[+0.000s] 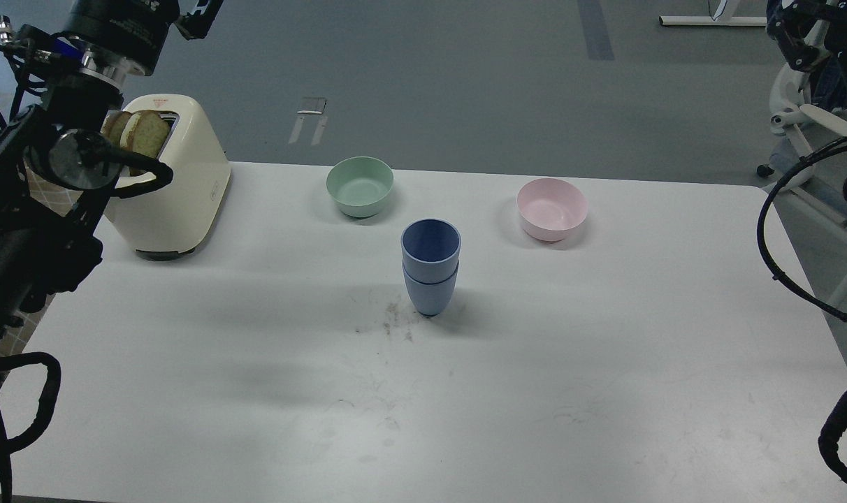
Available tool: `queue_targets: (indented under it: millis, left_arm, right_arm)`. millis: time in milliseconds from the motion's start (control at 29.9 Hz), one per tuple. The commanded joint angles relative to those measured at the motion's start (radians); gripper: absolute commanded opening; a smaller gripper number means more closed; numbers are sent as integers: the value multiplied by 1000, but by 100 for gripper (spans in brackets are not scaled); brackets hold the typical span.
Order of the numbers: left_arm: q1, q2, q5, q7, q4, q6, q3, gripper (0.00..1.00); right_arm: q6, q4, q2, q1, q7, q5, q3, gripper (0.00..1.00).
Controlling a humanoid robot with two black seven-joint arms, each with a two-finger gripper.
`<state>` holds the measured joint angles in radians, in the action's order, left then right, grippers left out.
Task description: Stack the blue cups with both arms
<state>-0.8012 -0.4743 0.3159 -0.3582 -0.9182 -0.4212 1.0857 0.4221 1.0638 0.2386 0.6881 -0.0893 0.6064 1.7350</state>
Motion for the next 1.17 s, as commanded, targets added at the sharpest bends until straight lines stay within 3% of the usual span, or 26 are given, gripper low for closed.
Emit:
queue_targets:
  millis: [0, 167, 1002, 1136]
  left_arm:
    - [-3, 8, -11, 2, -1, 1, -1, 98]
    - [11, 29, -11, -4, -1, -1, 0, 98]
    - [19, 48, -3, 10, 24, 30, -18, 98]
    - [19, 48, 0, 36, 24, 30, -20, 98]
  right_arm:
    - [15, -2, -1, 1, -1, -45, -2, 100]
    - [64, -7, -4, -22, 2, -53, 50, 100]
    - [67, -10, -5, -78, -7, -46, -38, 100]
    - [67, -31, -1, -76, -7, -34, -75, 100]
